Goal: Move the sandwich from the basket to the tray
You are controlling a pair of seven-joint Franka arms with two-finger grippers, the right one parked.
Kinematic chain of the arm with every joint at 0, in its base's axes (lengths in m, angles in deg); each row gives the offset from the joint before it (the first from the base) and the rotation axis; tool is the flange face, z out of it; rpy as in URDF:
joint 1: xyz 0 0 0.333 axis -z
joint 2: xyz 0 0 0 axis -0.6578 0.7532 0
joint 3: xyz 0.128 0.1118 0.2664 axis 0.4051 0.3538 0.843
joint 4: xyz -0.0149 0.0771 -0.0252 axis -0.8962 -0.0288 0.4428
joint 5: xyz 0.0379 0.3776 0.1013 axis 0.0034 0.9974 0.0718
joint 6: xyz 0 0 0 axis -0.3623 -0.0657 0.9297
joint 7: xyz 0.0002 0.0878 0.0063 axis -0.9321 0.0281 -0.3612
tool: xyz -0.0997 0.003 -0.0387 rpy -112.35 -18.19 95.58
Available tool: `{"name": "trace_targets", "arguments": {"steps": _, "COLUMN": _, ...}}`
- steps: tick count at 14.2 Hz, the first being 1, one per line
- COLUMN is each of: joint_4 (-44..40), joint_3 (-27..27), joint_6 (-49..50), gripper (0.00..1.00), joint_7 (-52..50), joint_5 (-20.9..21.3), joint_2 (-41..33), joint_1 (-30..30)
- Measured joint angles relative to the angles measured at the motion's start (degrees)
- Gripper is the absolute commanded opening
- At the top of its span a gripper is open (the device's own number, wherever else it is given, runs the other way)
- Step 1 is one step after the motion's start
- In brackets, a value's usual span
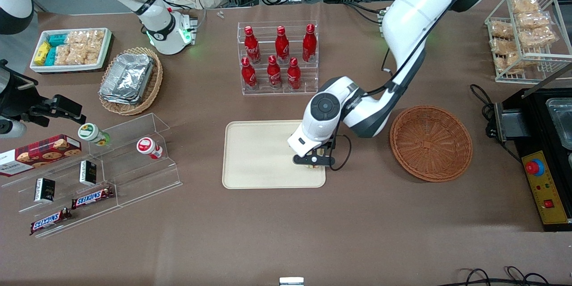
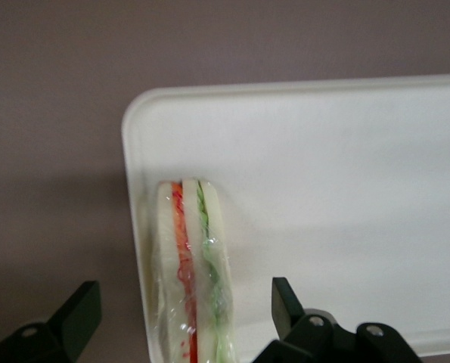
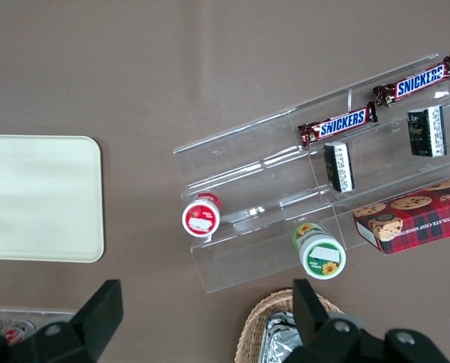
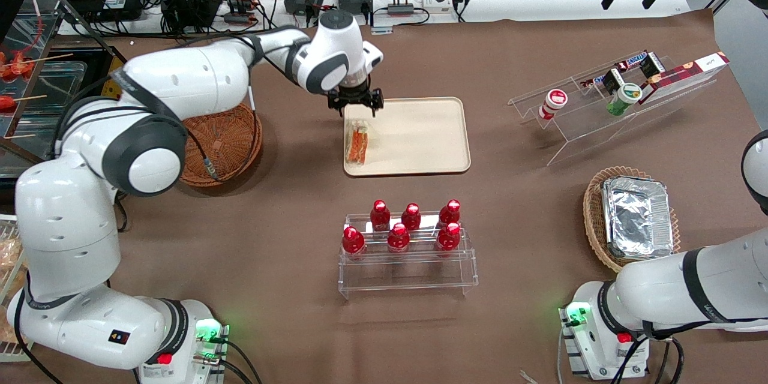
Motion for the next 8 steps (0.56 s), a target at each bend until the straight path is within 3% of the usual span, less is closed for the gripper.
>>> {"name": "trace_targets", "arguments": {"steps": 4, "joint_4": -0.74, "joint_3": 0.16, "joint_6": 8.68, "gripper": 1.00, "joint_7": 1.85, "joint_5": -6.73, "joint_2": -13.75, "joint_1": -4.55}}
{"name": "trace_targets", "arguments": {"steps": 8, "joint_4": -0.24, "joint_3": 0.40, "joint_6": 18.04, "gripper": 1.00, "joint_7": 9.29, "joint_5": -9.59, "joint_2": -22.43, "joint_1": -11.85}}
